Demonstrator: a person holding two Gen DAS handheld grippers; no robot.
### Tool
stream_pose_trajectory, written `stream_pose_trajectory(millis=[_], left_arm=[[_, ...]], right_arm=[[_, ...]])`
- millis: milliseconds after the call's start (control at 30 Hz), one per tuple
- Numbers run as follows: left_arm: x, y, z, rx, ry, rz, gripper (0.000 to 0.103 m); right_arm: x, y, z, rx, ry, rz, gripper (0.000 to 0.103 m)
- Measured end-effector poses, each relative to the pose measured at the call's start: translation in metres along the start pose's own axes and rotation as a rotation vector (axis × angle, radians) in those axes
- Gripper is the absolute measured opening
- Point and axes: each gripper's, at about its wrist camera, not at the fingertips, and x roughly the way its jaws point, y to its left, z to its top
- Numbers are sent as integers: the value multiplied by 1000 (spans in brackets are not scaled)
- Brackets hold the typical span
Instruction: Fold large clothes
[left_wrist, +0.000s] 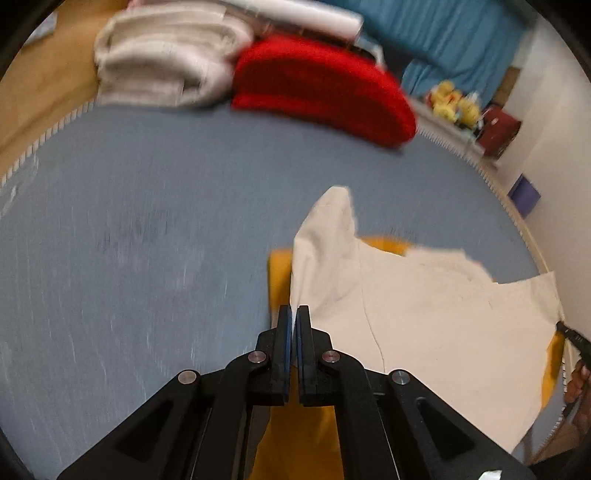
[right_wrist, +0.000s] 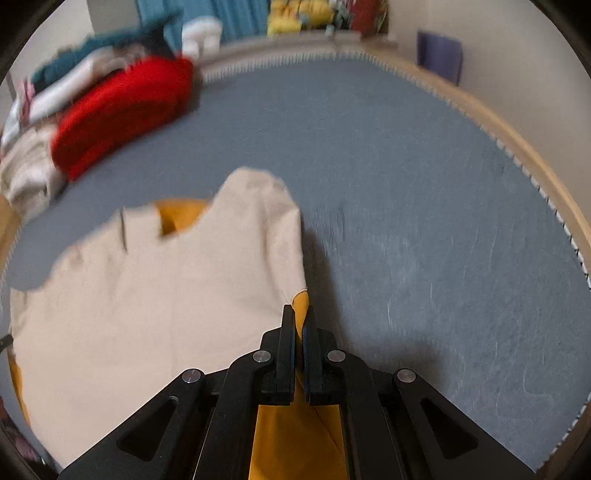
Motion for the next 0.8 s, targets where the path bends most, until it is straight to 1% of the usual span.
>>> stream_pose_trajectory(millis=[33,100,200,233,300,367,400,467,500,600,700,800], left_arm=[[3,0,3,-1,-10,11,1],[17,5,6,-27,4,31,1],[37,7,10,-33,16,58,1],[48,4,12,-30,33,68,1],[68,7,9,-24,81,88,1],[95,10,3,-14,151,103,1],[103,10,-1,-9,175,110,1],[115,9,-4,-4,198,115,2],[119,8,-5,-5,204,119,2],[128,10,-5,-24,202,141,0],[133,24,-3,-78,194,166,0],[129,33,2,-128,213,135,0]], right_arm=[[-6,-1,4,1,-39,-2,2],[-8,2,13,8,-96,-21,2],[9,16,19,-44,-110,-65,2],[18,21,21,-61,-107,-72,2],[39,28,22,-75,-78,-91,2],[74,29,19,-92,12,-119,2],[93,30,14,-101,74,-133,2],[123,28,4,-104,170,-151,2],[133,28,1,-100,196,-157,2],[141,30,2,-96,200,-183,2],[144,30,5,-82,188,-198,3],[143,31,7,-73,177,-191,3]])
